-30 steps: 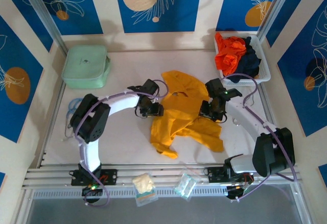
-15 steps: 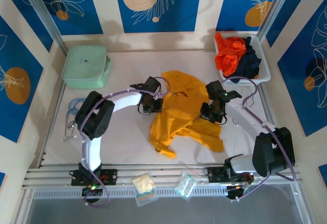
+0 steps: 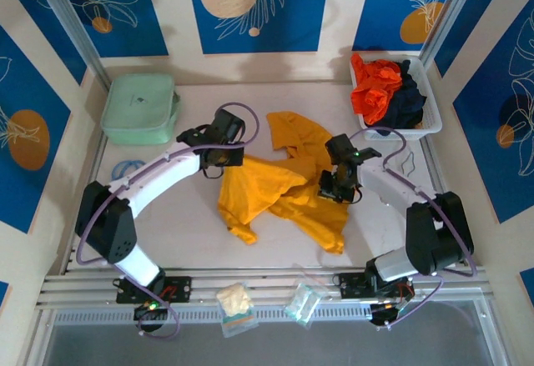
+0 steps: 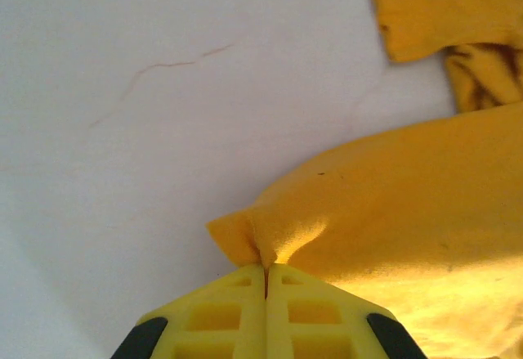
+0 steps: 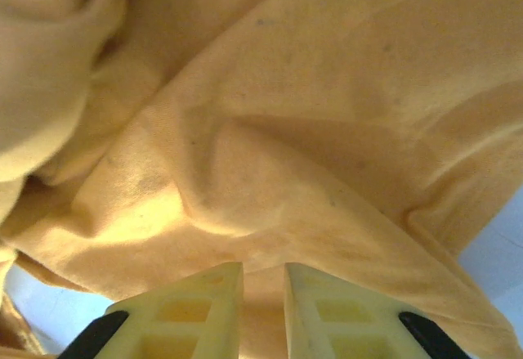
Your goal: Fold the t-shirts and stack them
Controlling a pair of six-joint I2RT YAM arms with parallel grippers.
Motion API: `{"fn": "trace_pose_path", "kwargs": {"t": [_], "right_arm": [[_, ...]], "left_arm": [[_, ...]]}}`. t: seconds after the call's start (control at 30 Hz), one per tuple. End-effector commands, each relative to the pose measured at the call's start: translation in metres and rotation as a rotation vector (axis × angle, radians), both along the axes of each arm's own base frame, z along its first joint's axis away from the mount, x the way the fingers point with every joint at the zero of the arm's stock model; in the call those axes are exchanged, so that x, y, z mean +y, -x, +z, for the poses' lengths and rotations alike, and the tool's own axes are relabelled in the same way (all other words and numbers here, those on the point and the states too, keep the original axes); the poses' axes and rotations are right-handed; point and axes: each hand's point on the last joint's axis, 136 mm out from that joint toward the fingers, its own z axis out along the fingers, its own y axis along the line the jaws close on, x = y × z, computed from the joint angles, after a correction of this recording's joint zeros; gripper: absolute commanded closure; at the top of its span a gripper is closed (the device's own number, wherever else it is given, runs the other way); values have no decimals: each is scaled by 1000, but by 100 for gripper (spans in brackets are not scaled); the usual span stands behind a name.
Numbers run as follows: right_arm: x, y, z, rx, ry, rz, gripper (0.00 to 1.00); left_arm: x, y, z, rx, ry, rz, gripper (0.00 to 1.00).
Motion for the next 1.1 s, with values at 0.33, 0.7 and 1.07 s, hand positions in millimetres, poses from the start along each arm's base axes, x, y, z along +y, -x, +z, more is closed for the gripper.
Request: {"fn": "trace_pose_path", "kwargs": {"t": [0.33,0.7,1.07], "right_arm": [[-20,-17,-54,105,74,-161,91],[-49,-3,-56,152,59,-277,98],[-57,-4,-46,136,74,-281,99]], "left_arm": [[75,-51,54,-217,-217,241,100],[195,-152,68,-262,-294,541,100],[163,-156,81,-263,-265,433,8]]}}
